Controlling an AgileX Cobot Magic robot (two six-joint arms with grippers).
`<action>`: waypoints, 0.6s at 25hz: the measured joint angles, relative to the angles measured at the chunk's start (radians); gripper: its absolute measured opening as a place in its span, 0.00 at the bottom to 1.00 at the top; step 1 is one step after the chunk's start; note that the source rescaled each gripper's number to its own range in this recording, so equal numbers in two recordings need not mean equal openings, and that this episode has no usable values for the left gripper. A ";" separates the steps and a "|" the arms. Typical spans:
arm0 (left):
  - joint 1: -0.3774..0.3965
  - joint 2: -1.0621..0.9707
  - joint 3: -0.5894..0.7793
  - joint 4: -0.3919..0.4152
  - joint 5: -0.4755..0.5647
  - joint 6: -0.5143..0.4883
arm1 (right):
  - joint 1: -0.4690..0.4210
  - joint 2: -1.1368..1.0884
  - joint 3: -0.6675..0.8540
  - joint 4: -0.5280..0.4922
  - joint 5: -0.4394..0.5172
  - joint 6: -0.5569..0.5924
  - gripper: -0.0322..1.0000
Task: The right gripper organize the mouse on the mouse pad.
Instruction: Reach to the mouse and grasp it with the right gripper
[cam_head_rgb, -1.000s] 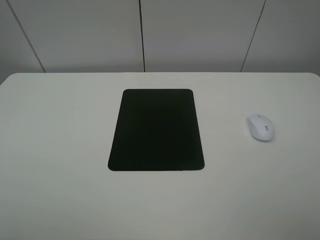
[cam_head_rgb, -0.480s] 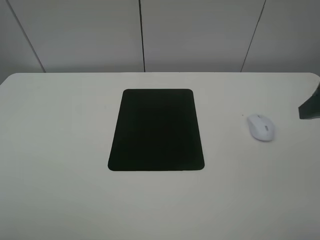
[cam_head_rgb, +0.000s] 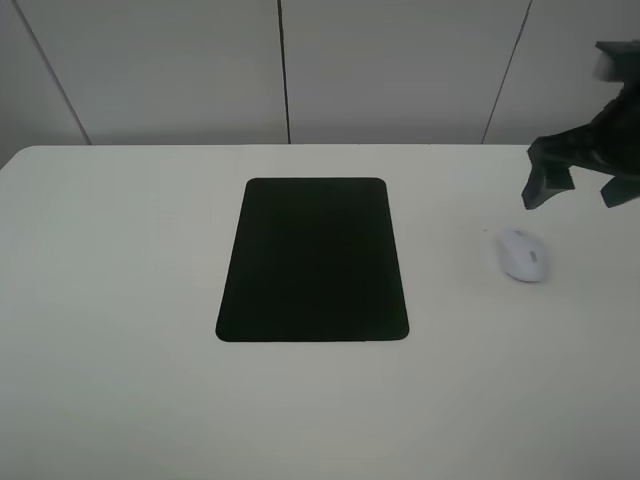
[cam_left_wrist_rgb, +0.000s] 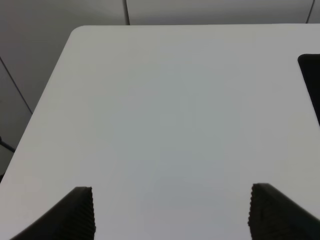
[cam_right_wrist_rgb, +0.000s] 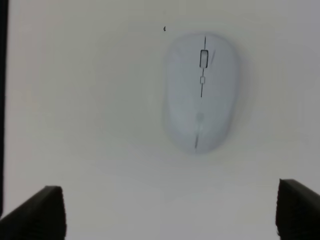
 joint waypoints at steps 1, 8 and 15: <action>0.000 0.000 0.000 0.000 0.000 0.000 | 0.000 0.045 -0.018 -0.001 -0.001 -0.006 1.00; 0.000 0.000 0.000 0.000 0.000 0.000 | -0.038 0.249 -0.101 0.016 -0.023 -0.012 1.00; 0.000 0.000 0.000 0.000 0.000 0.000 | -0.044 0.331 -0.109 0.014 -0.100 -0.012 1.00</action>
